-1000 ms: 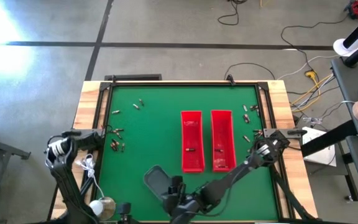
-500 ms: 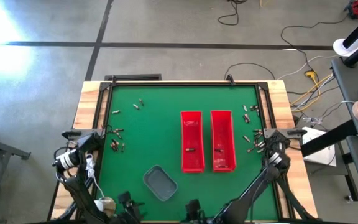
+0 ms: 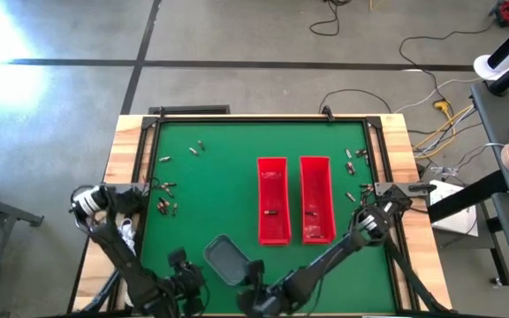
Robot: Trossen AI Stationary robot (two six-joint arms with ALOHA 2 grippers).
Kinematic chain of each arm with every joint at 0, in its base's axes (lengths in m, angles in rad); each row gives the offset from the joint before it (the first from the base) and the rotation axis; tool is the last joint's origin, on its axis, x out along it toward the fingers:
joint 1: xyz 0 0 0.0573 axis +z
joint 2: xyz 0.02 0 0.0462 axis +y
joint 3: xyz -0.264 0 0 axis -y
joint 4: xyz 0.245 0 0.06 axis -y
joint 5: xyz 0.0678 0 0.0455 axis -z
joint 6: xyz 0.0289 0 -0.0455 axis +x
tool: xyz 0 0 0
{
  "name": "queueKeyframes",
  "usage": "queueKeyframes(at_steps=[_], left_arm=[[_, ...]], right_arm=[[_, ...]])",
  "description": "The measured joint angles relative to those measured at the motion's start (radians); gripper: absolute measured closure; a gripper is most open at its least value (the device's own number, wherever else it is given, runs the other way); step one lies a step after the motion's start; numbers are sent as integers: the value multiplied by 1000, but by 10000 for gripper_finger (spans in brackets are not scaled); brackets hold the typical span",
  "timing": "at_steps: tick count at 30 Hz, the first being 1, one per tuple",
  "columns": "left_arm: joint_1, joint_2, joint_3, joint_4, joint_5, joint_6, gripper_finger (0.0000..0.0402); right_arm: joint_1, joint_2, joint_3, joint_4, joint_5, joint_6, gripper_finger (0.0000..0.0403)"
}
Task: Sort batteries
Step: Move the gray bin to the middle left of the table
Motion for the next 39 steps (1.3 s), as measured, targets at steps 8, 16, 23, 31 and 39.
queueKeyframes(at_steps=[8, 16, 23, 31, 39], left_arm=[[19, -145, -296, 296, -8, 2, 246], [71, -219, -353, 161, -97, -19, 246], [17, -334, -249, -105, -85, -101, 246], [-38, -278, -248, -133, -191, -189, 246], [86, -283, -427, -64, -26, -290, 246]], right_arm=[[-44, 30, -2, 23, -173, -21, 202], [-108, 47, -3, 172, -7, -115, 202], [-133, 12, -3, 151, -40, -106, 202], [-74, -17, -3, 111, -41, -107, 202], [-44, -7, -12, 106, -43, -90, 202]])
